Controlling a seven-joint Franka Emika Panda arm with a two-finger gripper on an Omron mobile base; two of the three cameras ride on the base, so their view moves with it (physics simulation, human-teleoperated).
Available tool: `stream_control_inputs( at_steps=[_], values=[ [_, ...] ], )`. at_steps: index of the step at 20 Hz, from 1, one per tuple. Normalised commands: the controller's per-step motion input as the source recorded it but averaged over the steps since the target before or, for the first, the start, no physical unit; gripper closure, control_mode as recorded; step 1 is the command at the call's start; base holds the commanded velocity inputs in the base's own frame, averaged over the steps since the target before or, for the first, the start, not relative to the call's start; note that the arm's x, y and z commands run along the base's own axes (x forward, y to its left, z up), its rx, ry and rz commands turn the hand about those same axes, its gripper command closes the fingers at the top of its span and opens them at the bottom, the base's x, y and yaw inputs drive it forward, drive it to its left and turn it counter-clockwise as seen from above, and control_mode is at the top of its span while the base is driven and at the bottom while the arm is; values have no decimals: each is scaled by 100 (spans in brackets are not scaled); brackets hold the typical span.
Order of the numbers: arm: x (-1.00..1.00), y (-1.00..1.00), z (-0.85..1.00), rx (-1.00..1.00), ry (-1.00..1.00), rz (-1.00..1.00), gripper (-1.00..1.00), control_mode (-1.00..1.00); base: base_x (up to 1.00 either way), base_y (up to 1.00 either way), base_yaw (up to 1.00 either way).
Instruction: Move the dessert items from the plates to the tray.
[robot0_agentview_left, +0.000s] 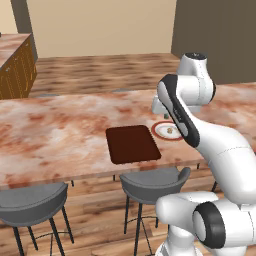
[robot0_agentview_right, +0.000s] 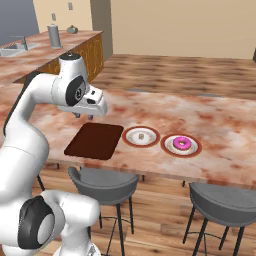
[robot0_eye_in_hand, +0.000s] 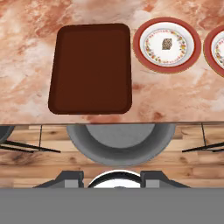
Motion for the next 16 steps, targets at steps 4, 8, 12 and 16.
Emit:
stream_control_inputs(
  at_steps=[4, 8, 12, 16],
  values=[
    [57, -19, 0, 0, 5, 3, -100, -100, 0, 0, 0],
    [67, -21, 7, 1, 19, 1, -100, -100, 0, 0, 0],
    [57, -7, 13, 0, 18, 0, -100, -100, 0, 0, 0],
    [29, -2, 16, 0, 20, -2, -100, -100, 0, 0, 0]
  ],
)
